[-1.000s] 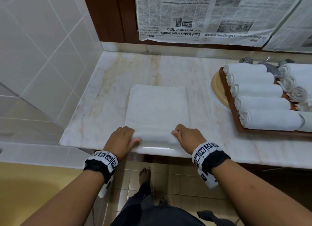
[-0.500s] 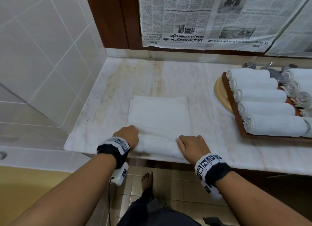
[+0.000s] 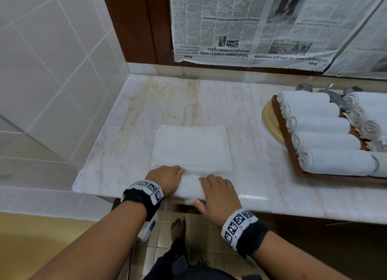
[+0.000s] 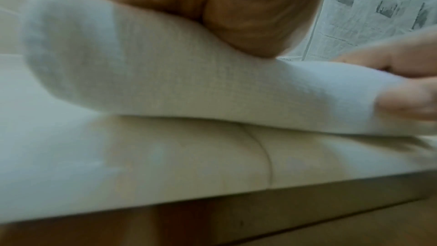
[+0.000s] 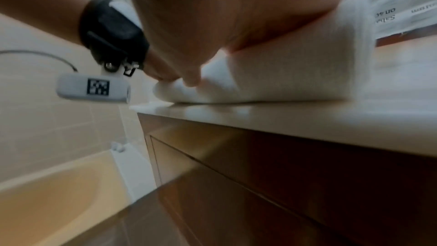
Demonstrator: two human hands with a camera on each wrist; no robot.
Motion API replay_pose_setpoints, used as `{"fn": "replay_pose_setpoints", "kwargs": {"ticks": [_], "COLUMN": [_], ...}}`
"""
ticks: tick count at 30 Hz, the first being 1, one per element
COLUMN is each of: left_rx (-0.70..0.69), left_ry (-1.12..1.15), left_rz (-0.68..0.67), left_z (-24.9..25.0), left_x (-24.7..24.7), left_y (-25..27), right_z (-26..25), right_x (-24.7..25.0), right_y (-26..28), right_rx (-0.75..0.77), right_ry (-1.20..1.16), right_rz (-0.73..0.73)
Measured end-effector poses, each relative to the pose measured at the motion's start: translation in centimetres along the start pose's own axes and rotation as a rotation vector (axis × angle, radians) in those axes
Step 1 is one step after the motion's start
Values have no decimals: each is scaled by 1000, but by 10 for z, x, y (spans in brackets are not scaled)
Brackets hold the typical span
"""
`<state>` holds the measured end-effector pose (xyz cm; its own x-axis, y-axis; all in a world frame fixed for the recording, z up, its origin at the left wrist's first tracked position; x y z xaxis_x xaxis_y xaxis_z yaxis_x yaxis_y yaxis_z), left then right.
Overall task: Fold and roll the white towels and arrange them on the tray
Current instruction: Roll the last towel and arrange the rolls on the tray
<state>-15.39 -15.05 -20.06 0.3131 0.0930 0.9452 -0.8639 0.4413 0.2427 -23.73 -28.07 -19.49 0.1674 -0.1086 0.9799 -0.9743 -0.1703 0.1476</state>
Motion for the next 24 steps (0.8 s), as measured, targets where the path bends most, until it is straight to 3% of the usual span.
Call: {"fn": "replay_pose_setpoints", "kwargs": {"ticks": [2, 4, 6, 9, 12, 14, 18, 22, 24], "left_rx": [43, 16, -175, -445, -372, -343, -389, -258, -216], "left_ry": [30, 89, 33, -156, -183, -192, -153, 23, 101], "left_rz": [-23, 68, 299, 384, 412, 356, 220, 57, -26], "left_z": [-2, -4, 6, 21, 13, 10, 9, -2, -4], "left_x": [-1, -2, 4, -20, -20, -13, -4, 4, 3], "left_y": [-3, 4, 27, 57, 52, 40, 23, 5, -2], "right_z": [2, 7, 12, 19, 21, 17, 16, 20, 29], "right_x": [-2, 1, 7, 9, 5, 3, 7, 0, 5], "right_y": [-2, -13, -24, -38, -48, -47, -24, -1, -3], "right_rx": [13, 31, 35, 11, -17, -8, 7, 74, 32], "right_ry": [15, -14, -88, -161, -140, -110, -124, -85, -110], "right_rz": [-12, -78, -131, -227, -284, -254, -23, 26, 39]}}
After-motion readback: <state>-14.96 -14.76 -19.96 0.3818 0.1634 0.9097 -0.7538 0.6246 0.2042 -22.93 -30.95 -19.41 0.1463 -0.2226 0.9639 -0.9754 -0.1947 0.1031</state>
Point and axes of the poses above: each hand's wrist, its own y-axis away from the middle knuckle, its own x-axis out of the back of the hand, z = x × y, the point moved 9 cm from there along -y, towards the middle knuckle, and after that the axes turned 2 degrees about -x, right-handed, at the moved point
